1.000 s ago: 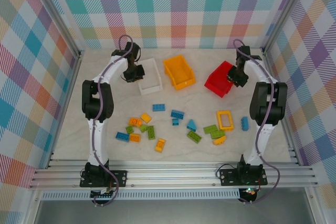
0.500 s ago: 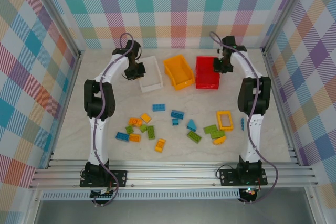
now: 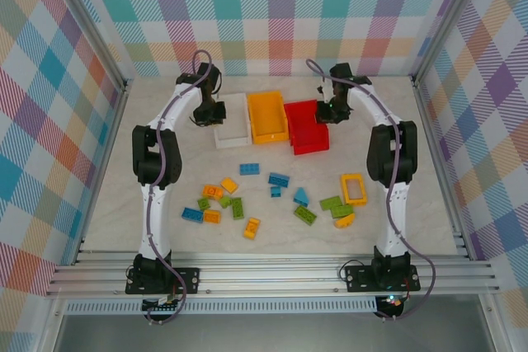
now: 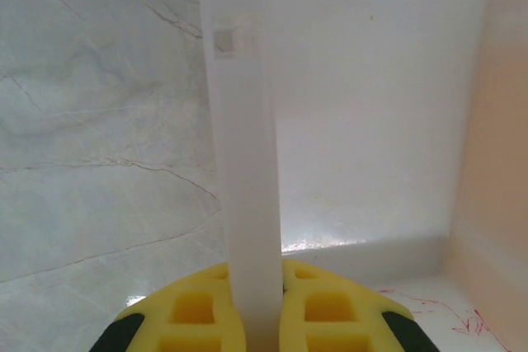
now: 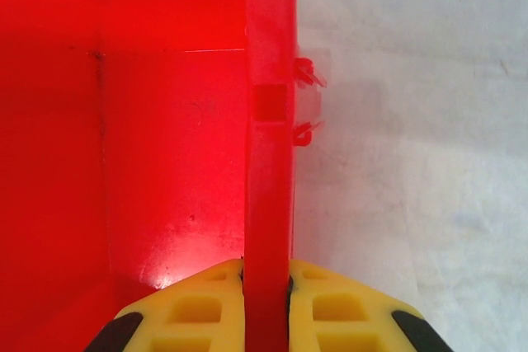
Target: Sort the legos into containers by color
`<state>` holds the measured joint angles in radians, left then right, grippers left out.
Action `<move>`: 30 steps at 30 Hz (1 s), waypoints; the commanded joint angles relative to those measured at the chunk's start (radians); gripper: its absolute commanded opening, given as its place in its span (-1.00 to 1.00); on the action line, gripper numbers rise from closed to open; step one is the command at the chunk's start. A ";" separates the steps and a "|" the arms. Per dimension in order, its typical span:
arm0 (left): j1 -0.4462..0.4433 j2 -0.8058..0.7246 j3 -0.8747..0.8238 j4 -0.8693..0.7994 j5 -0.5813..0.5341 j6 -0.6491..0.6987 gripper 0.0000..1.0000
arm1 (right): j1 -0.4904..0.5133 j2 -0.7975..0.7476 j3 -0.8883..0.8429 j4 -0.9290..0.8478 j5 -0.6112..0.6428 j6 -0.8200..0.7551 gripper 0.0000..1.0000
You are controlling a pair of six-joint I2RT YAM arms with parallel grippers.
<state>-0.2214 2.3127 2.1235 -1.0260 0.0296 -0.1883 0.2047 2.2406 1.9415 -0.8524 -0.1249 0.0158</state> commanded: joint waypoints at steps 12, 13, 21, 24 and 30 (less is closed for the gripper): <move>-0.010 -0.029 -0.017 -0.063 -0.060 0.037 -0.32 | 0.010 -0.172 -0.209 0.081 0.102 0.188 -0.09; -0.010 -0.039 -0.015 -0.063 -0.064 0.032 -0.23 | 0.010 -0.191 -0.211 0.077 0.114 0.196 -0.06; -0.010 -0.151 -0.067 -0.026 -0.067 -0.045 0.16 | 0.007 -0.394 -0.267 0.056 0.199 0.251 0.17; -0.012 -0.248 -0.149 0.033 -0.056 -0.087 0.26 | 0.007 -0.483 -0.315 0.045 0.212 0.275 0.17; -0.042 -0.521 -0.394 0.162 0.025 -0.189 0.29 | 0.024 -0.696 -0.471 -0.013 0.235 0.374 0.05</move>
<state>-0.2268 1.9202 1.8099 -0.9352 -0.0017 -0.3031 0.2119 1.6123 1.5330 -0.7948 0.0864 0.3149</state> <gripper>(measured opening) 0.643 0.528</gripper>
